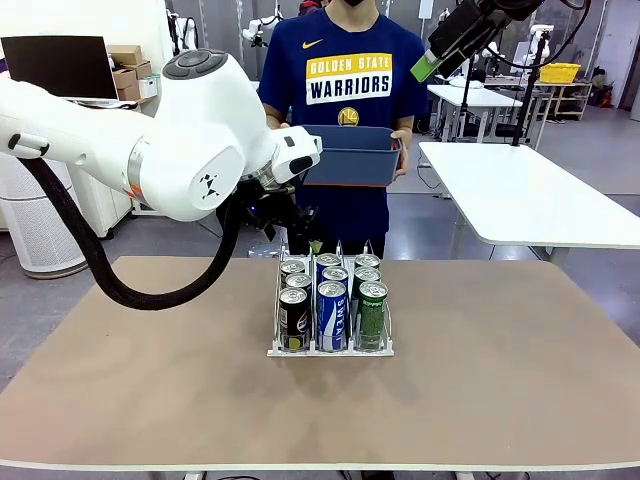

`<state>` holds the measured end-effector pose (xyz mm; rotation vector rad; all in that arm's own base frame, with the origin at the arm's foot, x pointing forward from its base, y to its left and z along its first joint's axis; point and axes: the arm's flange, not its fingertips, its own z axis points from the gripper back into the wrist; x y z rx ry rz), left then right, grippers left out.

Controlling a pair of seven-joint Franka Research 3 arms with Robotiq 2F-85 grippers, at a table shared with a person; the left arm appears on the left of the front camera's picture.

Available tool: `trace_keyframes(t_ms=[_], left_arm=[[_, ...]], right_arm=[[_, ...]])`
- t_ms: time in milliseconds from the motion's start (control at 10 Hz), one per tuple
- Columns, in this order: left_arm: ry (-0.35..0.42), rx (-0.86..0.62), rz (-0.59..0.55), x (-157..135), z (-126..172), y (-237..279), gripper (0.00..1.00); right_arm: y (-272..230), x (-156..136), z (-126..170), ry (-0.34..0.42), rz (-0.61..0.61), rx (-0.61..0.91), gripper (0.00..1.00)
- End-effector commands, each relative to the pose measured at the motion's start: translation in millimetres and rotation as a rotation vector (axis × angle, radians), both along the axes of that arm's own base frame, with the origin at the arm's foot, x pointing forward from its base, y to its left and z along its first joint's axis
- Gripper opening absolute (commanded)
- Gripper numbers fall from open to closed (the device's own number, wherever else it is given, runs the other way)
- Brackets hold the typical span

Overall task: Fill the beverage cans into the dispenser.
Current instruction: Place the picked Pepsi coke in the line of the Automatic Can Dispenser with the same cans.

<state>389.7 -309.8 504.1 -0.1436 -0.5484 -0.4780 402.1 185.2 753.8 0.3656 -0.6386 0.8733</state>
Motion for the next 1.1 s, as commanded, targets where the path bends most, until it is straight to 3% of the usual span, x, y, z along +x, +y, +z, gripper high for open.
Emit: trace_keyframes(t_ms=[0,600,800,1000], left_arm=[[0.007,-0.002,0.005,2.9,-2.1,0.7,1.00],[0.003,0.001,0.001,0.9,-1.5,0.3,1.00],[0.032,-0.022,-0.130,-4.3,30.1,30.3,1.00],[0.014,-0.063,-0.179,-17.6,77.9,66.3,1.00]], right_arm=[[0.4,0.1,0.1,0.004,0.002,0.012,1.00],[0.4,0.1,0.1,0.004,0.002,0.012,1.00],[0.4,0.1,0.1,0.004,0.002,0.012,1.00],[0.4,0.1,0.1,0.004,0.002,0.012,1.00]])
